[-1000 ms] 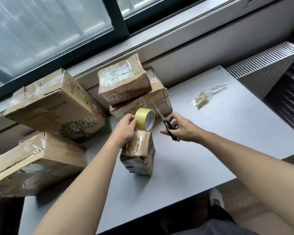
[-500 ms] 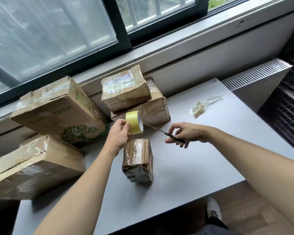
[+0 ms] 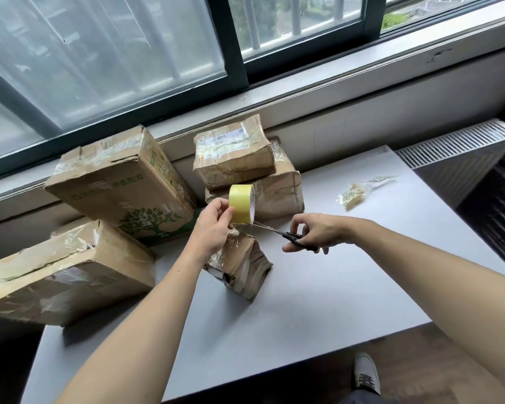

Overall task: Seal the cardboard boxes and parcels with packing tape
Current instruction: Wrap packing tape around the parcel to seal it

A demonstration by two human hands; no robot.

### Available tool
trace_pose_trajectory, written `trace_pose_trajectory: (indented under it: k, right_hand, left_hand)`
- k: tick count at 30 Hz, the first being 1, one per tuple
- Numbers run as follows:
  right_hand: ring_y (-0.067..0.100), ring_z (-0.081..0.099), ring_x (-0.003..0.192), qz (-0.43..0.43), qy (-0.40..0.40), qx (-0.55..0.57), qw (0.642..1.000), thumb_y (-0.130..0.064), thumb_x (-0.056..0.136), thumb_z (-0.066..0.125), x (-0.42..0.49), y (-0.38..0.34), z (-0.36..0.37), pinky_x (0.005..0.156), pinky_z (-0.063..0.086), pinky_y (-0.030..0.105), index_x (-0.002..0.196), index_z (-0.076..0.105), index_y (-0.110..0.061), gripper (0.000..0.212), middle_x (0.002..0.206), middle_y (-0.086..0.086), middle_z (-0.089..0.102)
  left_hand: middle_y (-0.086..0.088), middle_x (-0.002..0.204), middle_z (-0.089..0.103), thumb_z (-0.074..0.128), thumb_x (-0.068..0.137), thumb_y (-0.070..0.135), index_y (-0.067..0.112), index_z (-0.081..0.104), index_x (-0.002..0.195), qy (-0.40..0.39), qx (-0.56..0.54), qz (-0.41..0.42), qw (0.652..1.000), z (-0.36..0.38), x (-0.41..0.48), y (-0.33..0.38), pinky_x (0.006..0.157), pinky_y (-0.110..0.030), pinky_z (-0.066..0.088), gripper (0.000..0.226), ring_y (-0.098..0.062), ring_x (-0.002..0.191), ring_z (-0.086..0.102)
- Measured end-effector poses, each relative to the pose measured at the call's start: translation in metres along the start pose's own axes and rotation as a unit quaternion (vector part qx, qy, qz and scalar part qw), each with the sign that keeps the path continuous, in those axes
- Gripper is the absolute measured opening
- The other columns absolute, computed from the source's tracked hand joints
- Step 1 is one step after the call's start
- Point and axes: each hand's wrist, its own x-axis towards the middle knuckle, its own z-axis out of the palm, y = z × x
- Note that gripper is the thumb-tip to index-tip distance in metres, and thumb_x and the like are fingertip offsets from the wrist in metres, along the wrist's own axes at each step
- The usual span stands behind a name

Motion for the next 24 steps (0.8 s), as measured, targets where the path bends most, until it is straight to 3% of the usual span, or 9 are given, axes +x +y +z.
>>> trace_pose_trajectory:
  k: [9, 16, 21, 24]
  right_hand:
    - [0.02, 0.059, 0.065, -0.008, 0.01, 0.004, 1.0, -0.052, 0.084, 0.075, 0.004, -0.008, 0.023, 0.05, 0.048, 0.027, 0.104, 0.051, -0.015, 0.048, 0.085, 0.011, 0.062]
    - [0.022, 0.058, 0.059, -0.017, 0.037, 0.009, 0.999, -0.05, 0.085, 0.075, 0.013, -0.009, 0.029, 0.047, 0.044, 0.026, 0.104, 0.052, -0.011, 0.049, 0.077, 0.01, 0.061]
    - [0.02, 0.054, 0.046, -0.034, 0.05, 0.01, 0.998, -0.047, 0.087, 0.073, 0.018, -0.007, 0.033, 0.04, 0.036, 0.022, 0.097, 0.049, -0.013, 0.043, 0.069, 0.011, 0.059]
    - [0.019, 0.052, 0.042, -0.032, 0.05, 0.008, 0.998, -0.047, 0.088, 0.073, 0.017, -0.008, 0.032, 0.039, 0.033, 0.02, 0.097, 0.049, -0.012, 0.044, 0.066, 0.009, 0.059]
  left_hand:
    - [0.0, 0.082, 0.061, 0.052, 0.102, 0.018, 0.019, 0.064, 0.103, -0.033, 0.021, 0.026, 0.999, 0.006, 0.012, 0.005, 0.072, -0.033, 0.049, 0.011, -0.01, 0.071, 0.054]
    - [0.003, 0.078, 0.06, 0.052, 0.103, 0.016, 0.017, 0.064, 0.104, -0.054, 0.019, 0.026, 0.998, 0.008, 0.016, 0.007, 0.071, -0.031, 0.048, 0.012, -0.01, 0.071, 0.054]
    - [0.003, 0.079, 0.06, 0.051, 0.103, 0.017, 0.016, 0.063, 0.106, -0.055, 0.024, 0.031, 0.998, 0.009, 0.02, 0.01, 0.065, -0.02, 0.046, 0.013, -0.01, 0.072, 0.054]
    - [0.003, 0.08, 0.06, 0.051, 0.103, 0.018, 0.015, 0.063, 0.106, -0.055, 0.018, 0.027, 0.998, 0.01, 0.021, 0.008, 0.068, -0.025, 0.048, 0.013, -0.011, 0.072, 0.055]
